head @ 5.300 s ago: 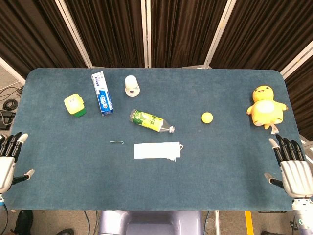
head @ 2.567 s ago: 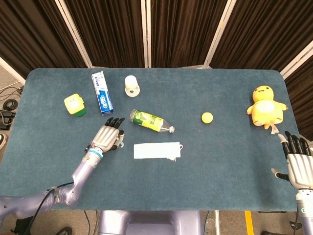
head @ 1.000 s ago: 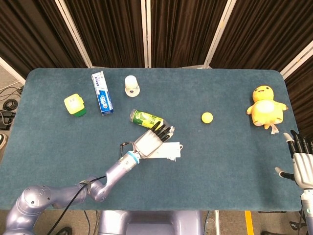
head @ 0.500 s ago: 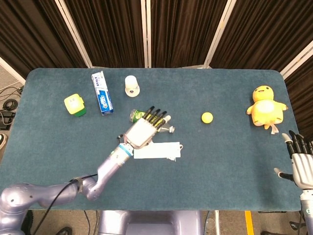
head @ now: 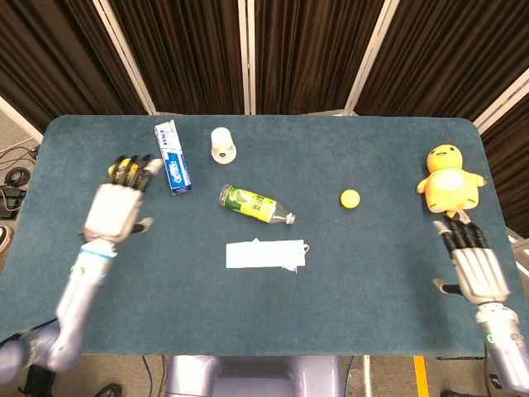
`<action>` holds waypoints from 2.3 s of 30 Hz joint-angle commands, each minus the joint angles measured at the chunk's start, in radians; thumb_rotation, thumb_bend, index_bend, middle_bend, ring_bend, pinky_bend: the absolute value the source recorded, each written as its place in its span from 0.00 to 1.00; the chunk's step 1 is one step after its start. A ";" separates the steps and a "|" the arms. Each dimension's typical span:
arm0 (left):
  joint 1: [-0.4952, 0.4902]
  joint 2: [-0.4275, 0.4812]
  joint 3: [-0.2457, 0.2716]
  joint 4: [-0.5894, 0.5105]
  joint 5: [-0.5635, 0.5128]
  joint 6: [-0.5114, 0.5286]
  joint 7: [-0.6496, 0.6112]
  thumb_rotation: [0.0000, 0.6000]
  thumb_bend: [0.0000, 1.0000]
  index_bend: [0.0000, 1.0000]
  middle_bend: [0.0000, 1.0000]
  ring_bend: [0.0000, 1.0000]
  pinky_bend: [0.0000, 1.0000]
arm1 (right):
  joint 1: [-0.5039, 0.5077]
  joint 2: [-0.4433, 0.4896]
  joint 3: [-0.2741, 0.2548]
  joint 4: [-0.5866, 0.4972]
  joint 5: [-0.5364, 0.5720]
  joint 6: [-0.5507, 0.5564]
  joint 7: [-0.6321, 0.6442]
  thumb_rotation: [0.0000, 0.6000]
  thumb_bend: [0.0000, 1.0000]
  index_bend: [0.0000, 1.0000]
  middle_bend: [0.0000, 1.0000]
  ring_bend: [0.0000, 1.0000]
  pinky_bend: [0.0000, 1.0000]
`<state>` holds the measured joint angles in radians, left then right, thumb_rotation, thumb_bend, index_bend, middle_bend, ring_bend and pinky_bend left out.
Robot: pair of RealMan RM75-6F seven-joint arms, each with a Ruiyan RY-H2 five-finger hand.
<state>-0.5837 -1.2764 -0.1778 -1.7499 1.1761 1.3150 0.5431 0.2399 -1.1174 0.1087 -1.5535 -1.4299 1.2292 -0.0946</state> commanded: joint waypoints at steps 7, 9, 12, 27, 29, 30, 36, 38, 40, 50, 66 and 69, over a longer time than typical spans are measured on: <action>0.169 0.117 0.088 -0.141 -0.032 0.136 -0.002 1.00 0.00 0.00 0.00 0.00 0.00 | 0.219 -0.007 0.029 -0.088 -0.013 -0.292 0.015 1.00 0.62 0.09 0.00 0.00 0.00; 0.197 0.124 0.102 -0.149 -0.046 0.148 -0.016 1.00 0.00 0.00 0.00 0.00 0.00 | 0.283 -0.026 0.044 -0.098 -0.012 -0.369 0.010 1.00 0.70 0.11 0.00 0.00 0.00; 0.217 0.118 0.112 -0.130 -0.041 0.161 -0.020 1.00 0.00 0.00 0.00 0.00 0.00 | 0.365 -0.064 0.059 -0.099 -0.005 -0.462 -0.012 1.00 0.76 0.14 0.00 0.00 0.00; 0.241 0.135 0.090 -0.116 -0.041 0.151 -0.046 1.00 0.00 0.00 0.00 0.00 0.00 | 0.621 -0.354 0.084 0.012 0.211 -0.651 -0.228 1.00 0.79 0.20 0.00 0.00 0.00; 0.240 0.138 0.086 -0.113 -0.042 0.140 -0.051 1.00 0.00 0.00 0.00 0.00 0.00 | 0.642 -0.393 0.084 0.029 0.237 -0.635 -0.264 1.00 0.80 0.22 0.00 0.00 0.00; 0.240 0.138 0.085 -0.112 -0.041 0.137 -0.052 1.00 0.00 0.00 0.00 0.00 0.00 | 0.650 -0.408 0.083 0.036 0.247 -0.625 -0.281 1.00 0.80 0.23 0.00 0.00 0.00; 0.241 0.139 0.080 -0.110 -0.039 0.124 -0.060 1.00 0.00 0.00 0.00 0.00 0.00 | 0.675 -0.450 0.055 0.057 0.260 -0.586 -0.362 1.00 0.80 0.26 0.00 0.00 0.00; 0.242 0.141 0.078 -0.110 -0.040 0.119 -0.065 1.00 0.00 0.00 0.00 0.00 0.00 | 0.680 -0.459 0.043 0.065 0.270 -0.577 -0.388 1.00 0.80 0.27 0.00 0.00 0.00; 0.243 0.142 0.076 -0.110 -0.039 0.117 -0.067 1.00 0.00 0.00 0.00 0.00 0.00 | 0.683 -0.465 0.035 0.071 0.281 -0.570 -0.405 1.00 0.80 0.28 0.00 0.00 0.00; 0.246 0.137 0.072 -0.109 -0.029 0.112 -0.059 1.00 0.00 0.00 0.00 0.00 0.00 | 0.692 -0.481 -0.008 0.090 0.287 -0.516 -0.486 1.00 0.80 0.29 0.00 0.00 0.00; 0.253 0.143 0.062 -0.112 -0.022 0.096 -0.072 1.00 0.00 0.00 0.00 0.00 0.00 | 0.693 -0.495 -0.049 0.120 0.284 -0.472 -0.536 1.00 0.81 0.30 0.00 0.00 0.00; 0.254 0.144 0.061 -0.113 -0.018 0.095 -0.073 1.00 0.00 0.00 0.00 0.00 0.00 | 0.694 -0.496 -0.054 0.123 0.286 -0.469 -0.542 1.00 0.81 0.31 0.00 0.00 0.00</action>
<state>-0.3297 -1.1326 -0.1164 -1.8630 1.1578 1.4094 0.4698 0.9338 -1.6136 0.0544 -1.4309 -1.1435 0.7606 -0.6369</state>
